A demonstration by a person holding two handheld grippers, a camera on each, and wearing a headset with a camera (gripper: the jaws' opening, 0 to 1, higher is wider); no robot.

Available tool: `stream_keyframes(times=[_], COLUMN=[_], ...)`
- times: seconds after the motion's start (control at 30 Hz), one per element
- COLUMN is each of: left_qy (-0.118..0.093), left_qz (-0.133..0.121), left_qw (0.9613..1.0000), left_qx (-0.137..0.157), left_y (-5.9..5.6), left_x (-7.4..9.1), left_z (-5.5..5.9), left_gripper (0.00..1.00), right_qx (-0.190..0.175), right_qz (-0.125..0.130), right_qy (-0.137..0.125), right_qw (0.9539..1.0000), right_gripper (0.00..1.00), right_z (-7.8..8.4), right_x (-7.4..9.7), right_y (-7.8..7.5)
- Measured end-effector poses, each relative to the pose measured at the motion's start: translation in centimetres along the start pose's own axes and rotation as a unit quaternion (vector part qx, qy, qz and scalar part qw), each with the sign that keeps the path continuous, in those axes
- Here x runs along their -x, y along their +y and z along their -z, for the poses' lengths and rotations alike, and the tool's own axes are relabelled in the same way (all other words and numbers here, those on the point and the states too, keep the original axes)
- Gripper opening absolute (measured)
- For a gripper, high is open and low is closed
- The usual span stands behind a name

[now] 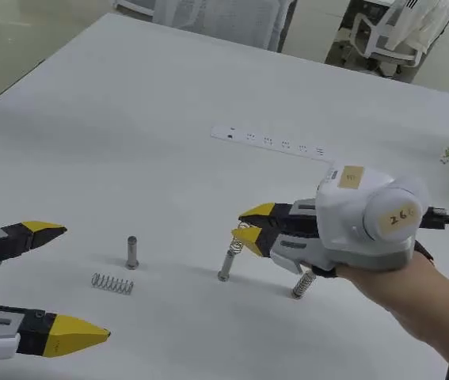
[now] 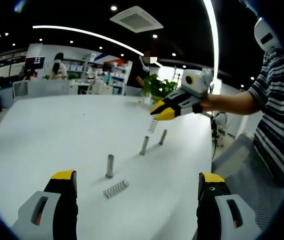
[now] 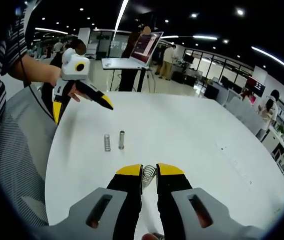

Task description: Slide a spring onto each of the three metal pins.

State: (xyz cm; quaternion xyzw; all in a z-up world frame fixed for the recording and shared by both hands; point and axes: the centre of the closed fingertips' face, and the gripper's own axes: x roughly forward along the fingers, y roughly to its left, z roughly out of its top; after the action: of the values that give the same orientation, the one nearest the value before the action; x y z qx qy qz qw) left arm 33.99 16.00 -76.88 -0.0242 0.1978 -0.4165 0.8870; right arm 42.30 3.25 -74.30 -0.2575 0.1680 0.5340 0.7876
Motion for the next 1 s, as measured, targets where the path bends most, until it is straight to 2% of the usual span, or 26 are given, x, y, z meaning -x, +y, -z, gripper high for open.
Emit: stream_keyframes(times=[0.3, 0.5, 1.0], left_qy=[0.003, 0.006, 0.012], left_qz=[-0.004, -0.004, -0.01], left_qw=[1.0, 1.0, 0.9999], left_qx=[0.003, 0.005, 0.007], left_y=[0.2, 0.1, 0.2], left_x=[0.2, 0.3, 0.5], left_z=[0.3, 0.4, 0.6], left_gripper=[0.98, 0.98, 0.98], right_qx=[-0.011, -0.013, 0.006], right_qz=[0.0, -0.008, -0.024], right_qy=[0.004, 0.008, 0.052], right_qw=[0.9999, 0.9998, 0.9983], right_gripper=[0.08, 0.08, 0.08], right_z=[0.5, 0.9, 4.0], right_x=[-0.5, -0.9, -3.4], right_y=[-0.2, 0.1, 1.2])
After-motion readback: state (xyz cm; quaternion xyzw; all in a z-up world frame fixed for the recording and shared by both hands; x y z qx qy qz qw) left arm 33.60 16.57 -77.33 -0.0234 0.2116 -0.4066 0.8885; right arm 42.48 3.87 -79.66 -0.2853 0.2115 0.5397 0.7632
